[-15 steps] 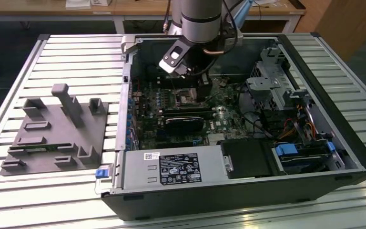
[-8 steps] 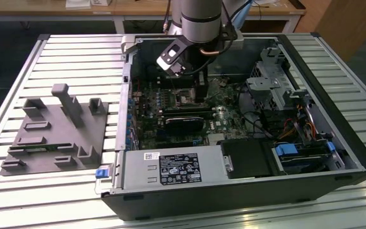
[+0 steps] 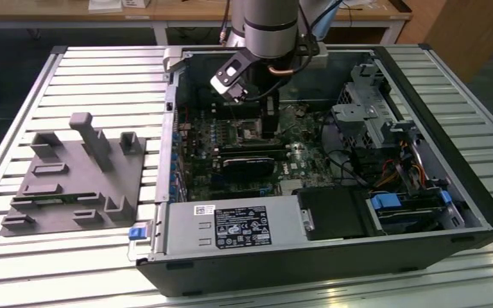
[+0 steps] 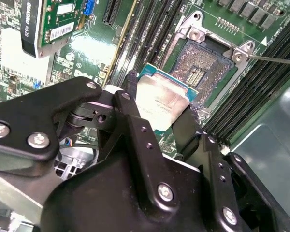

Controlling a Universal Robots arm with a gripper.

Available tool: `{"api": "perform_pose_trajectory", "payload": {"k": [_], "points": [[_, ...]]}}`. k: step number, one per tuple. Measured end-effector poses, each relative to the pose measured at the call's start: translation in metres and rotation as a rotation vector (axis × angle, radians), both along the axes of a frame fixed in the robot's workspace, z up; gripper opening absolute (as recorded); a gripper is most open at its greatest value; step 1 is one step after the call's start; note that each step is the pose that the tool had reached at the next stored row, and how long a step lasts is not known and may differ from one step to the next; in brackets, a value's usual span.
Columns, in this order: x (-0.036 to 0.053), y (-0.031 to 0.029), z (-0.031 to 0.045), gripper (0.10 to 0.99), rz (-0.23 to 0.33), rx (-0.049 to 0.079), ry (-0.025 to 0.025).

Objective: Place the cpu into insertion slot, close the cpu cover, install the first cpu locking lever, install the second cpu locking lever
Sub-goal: 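Place the cpu into insertion slot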

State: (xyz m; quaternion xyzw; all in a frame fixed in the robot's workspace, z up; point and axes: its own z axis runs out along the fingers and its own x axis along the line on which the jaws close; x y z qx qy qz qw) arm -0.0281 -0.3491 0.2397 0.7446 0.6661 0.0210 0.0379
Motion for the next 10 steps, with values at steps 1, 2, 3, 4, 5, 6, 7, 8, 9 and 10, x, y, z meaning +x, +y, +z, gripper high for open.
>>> {"api": "perform_pose_trajectory", "payload": {"k": [1,2,3,4,5,6,7,8,9,10], "points": [[-0.0001,0.0005,-0.0003,0.541,0.009,0.0,0.0],[-0.0002,0.0011,-0.0006,0.541,0.016,0.0,0.0],[-0.0003,0.0019,-0.0009,0.541,0.024,0.0,0.0],[-0.0004,0.0026,-0.0013,0.541,0.032,0.0,0.0],[-0.0006,0.0032,-0.0017,0.541,0.04,0.0,0.0],[-0.0008,0.0037,-0.0022,0.541,0.05,0.0,-0.0002],[-0.001,0.0041,-0.0027,0.541,0.059,0.0,-0.0001],[-0.0012,0.0045,-0.0033,0.541,0.068,0.0,-0.0001],[-0.0016,0.0049,-0.0039,0.541,0.076,0.0,-0.0001],[-0.002,0.0053,-0.0046,0.541,0.083,0.0,0.0]]}}
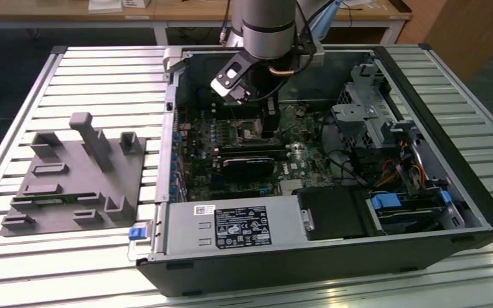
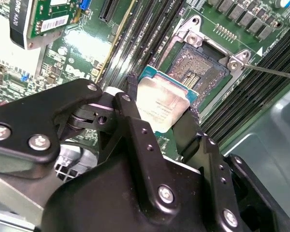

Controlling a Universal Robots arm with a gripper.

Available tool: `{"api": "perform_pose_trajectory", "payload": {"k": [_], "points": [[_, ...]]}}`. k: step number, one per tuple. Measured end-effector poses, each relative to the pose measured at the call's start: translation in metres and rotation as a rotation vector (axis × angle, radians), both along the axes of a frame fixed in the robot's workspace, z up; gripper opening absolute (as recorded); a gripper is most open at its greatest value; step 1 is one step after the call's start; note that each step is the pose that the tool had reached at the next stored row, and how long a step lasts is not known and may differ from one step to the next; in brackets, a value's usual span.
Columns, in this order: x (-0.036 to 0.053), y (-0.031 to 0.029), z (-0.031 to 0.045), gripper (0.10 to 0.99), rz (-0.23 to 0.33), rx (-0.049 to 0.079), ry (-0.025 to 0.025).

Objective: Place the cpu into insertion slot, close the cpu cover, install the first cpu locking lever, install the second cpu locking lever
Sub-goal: 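Place the cpu into insertion slot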

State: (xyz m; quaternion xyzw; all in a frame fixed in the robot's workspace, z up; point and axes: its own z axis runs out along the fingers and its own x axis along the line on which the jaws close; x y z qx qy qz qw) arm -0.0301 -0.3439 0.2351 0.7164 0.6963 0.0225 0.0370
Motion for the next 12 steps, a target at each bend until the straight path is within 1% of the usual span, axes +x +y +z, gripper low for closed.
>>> {"api": "perform_pose_trajectory", "payload": {"k": [12], "points": [[-0.0051,0.0062,-0.0078,0.541,0.061,0.0,0.0001]]}}
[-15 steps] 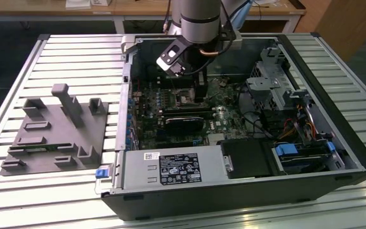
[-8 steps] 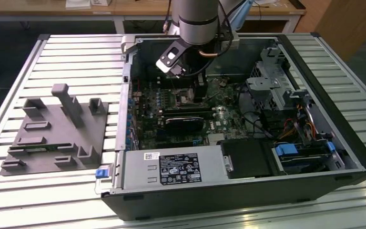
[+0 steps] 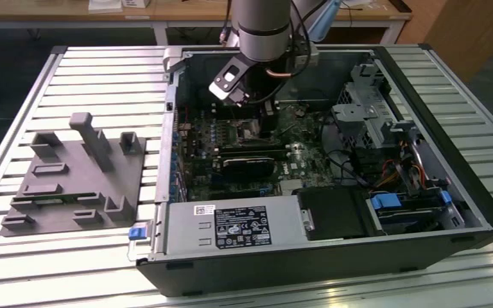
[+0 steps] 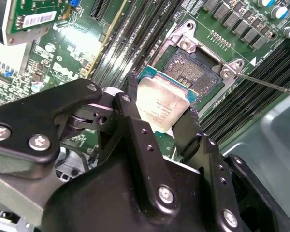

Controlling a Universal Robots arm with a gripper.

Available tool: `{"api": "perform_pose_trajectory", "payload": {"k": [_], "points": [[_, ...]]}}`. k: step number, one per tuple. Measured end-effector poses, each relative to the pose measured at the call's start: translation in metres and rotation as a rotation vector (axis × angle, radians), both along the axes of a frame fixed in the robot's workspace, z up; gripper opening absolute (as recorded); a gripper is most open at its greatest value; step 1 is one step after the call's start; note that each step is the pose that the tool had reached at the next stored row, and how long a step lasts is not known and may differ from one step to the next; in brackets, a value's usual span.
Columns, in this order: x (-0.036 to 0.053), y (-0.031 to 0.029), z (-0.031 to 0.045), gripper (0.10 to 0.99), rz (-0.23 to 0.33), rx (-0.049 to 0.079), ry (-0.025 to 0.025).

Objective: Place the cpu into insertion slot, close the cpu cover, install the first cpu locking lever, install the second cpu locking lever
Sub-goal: 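Place the cpu into insertion slot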

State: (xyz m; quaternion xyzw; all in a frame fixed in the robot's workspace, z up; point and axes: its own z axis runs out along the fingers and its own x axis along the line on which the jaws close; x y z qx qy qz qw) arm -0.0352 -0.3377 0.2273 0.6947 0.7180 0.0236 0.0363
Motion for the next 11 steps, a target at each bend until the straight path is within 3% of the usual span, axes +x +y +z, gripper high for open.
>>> {"api": "perform_pose_trajectory", "payload": {"k": [9,11], "points": [[-0.0005,0.0018,-0.0015,0.541,0.009,0.0,-0.0001],[-0.0014,0.0019,-0.003,0.541,0.009,0.0,-0.0027]]}}
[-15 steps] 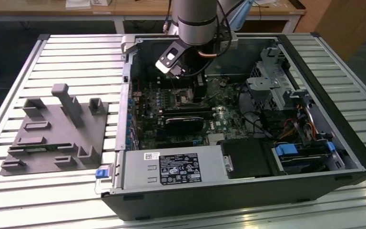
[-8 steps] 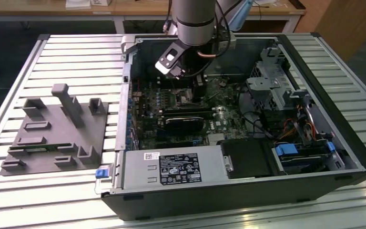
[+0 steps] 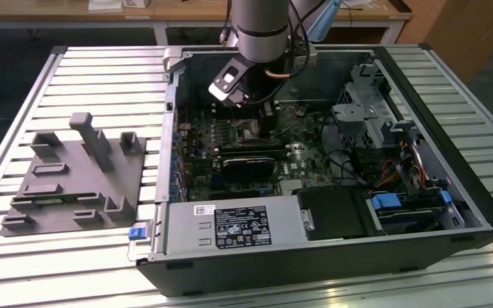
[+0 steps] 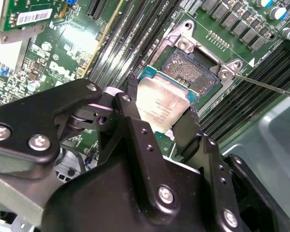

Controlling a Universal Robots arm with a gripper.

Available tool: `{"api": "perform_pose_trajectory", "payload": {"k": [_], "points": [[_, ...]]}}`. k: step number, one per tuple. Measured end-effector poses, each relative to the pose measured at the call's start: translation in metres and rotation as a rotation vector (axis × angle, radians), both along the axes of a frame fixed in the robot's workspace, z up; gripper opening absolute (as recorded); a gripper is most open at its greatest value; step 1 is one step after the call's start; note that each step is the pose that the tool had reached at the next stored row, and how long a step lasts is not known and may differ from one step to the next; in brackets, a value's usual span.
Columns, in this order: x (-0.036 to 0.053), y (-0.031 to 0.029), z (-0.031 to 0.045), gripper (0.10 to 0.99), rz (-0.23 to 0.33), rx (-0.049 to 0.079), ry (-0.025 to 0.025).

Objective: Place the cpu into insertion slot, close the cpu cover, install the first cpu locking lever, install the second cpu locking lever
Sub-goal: 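Place the cpu into insertion slot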

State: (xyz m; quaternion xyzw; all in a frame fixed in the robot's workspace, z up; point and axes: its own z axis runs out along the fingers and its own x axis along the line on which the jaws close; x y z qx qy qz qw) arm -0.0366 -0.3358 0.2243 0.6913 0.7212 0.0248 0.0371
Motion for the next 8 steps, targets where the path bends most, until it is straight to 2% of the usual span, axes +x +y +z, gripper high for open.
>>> {"api": "perform_pose_trajectory", "payload": {"k": [2,5,6,8], "points": [[-0.001,0.0,-0.0023,0.541,0.0,0.0,-0.0056],[-0.0031,0.0,-0.0062,0.541,0.0,0.0,-0.0177],[-0.0035,0.0,-0.0075,0.541,0.0,0.0,-0.0203],[-0.0042,0.0003,-0.0093,0.541,0.0,0.0,-0.0222]]}}
